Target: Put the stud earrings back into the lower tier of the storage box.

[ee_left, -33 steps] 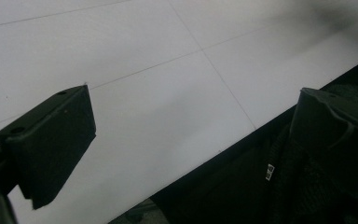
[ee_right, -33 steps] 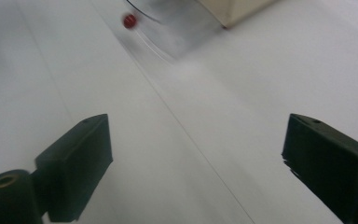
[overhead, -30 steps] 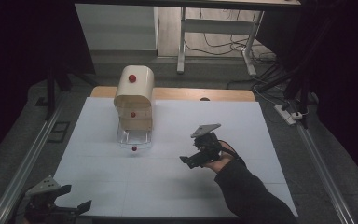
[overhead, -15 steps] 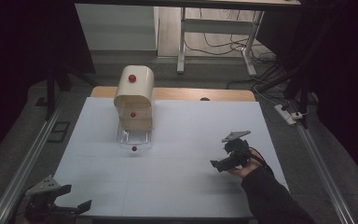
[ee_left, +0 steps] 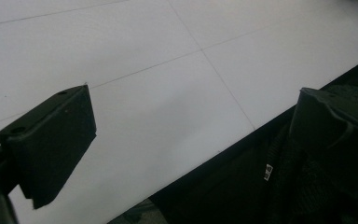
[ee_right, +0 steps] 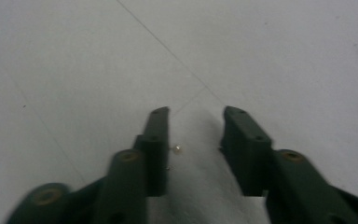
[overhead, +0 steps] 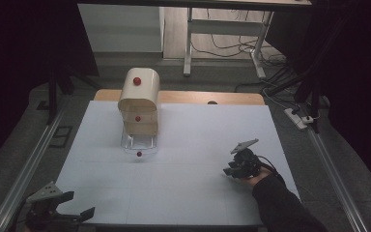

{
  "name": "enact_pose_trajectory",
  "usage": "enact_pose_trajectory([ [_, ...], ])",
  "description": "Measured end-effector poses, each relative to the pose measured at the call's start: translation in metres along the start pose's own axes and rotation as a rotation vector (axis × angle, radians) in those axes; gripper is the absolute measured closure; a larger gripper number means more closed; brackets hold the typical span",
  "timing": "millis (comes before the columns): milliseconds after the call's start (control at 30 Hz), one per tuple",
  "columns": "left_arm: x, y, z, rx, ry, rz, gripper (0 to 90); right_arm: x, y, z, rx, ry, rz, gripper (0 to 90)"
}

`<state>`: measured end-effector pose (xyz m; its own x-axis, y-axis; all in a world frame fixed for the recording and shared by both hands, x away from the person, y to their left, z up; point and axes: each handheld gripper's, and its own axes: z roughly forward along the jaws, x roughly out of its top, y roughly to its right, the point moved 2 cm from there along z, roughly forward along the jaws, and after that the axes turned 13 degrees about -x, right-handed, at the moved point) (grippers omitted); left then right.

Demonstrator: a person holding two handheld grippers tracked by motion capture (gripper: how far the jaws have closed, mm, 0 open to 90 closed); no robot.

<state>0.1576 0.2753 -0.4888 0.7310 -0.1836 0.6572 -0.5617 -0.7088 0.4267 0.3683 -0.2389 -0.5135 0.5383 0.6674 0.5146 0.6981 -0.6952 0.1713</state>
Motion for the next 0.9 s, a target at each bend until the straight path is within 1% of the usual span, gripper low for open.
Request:
enact_pose_trajectory([
  [33,0.0000,0.0001,0.0000,0.000,0.000,0.001,0.5,-0.0001,-0.0002,-0.0002,0.005,0.000,-0.004,70.7],
  [67,0.0001,0.0001,0.0000,0.000,-0.001,0.001,0.5,-0.0003,-0.0003,-0.0003,0.015,-0.002,-0.005,70.7],
  [100,0.0001,0.0001,0.0001,0.000,-0.001,0.002,0.6,-0.0005,-0.0006,-0.0001,0.019,-0.005,-0.008,74.3],
  [133,0.0001,0.0001,0.0001,0.000,-0.001,0.001,0.6,-0.0005,-0.0006,-0.0001,0.019,-0.005,-0.008,74.3],
  [167,0.0002,0.0001,0.0001,0.000,-0.001,0.001,0.5,-0.0010,-0.0017,0.0005,0.027,-0.012,-0.018,76.5],
  [233,0.0002,0.0001,0.0001,0.000,-0.001,0.001,0.6,-0.0011,-0.0023,0.0010,0.030,-0.013,-0.024,77.1],
  [267,0.0001,0.0002,0.0001,0.000,-0.001,0.002,0.6,-0.0013,-0.0035,0.0022,0.034,-0.017,-0.040,77.9],
  [367,0.0001,0.0003,0.0002,0.001,-0.002,0.002,0.6,-0.0015,-0.0050,0.0041,0.038,-0.026,-0.051,79.2],
  [400,0.0001,0.0004,0.0002,0.000,-0.001,0.002,0.6,-0.0015,-0.0059,0.0049,0.035,-0.029,-0.065,80.8],
  [467,0.0000,0.0004,0.0002,0.000,-0.002,0.002,0.6,-0.0015,-0.0058,0.0050,0.034,-0.029,-0.066,81.9],
  [500,0.0001,0.0003,0.0001,0.001,-0.002,0.002,0.6,-0.0015,-0.0057,0.0051,0.036,-0.030,-0.067,84.8],
  [633,0.0000,0.0006,0.0002,0.001,-0.003,0.004,0.6,-0.0010,-0.0066,0.0050,0.029,-0.035,-0.084,86.2],
  [733,0.0000,0.0006,0.0003,0.001,-0.003,0.004,0.6,-0.0005,-0.0072,0.0045,0.026,-0.040,-0.085,86.8],
  [767,0.0000,0.0006,0.0003,0.001,-0.003,0.003,0.6,-0.0002,-0.0062,0.0032,0.019,-0.032,-0.080,89.7],
  [800,0.0001,0.0005,0.0002,0.001,-0.003,0.003,0.6,-0.0002,-0.0062,0.0032,0.019,-0.032,-0.080,89.7],
  [900,0.0001,0.0006,0.0003,0.003,-0.004,0.003,0.6,0.0002,-0.0043,0.0021,0.032,-0.024,-0.061,89.7],
])
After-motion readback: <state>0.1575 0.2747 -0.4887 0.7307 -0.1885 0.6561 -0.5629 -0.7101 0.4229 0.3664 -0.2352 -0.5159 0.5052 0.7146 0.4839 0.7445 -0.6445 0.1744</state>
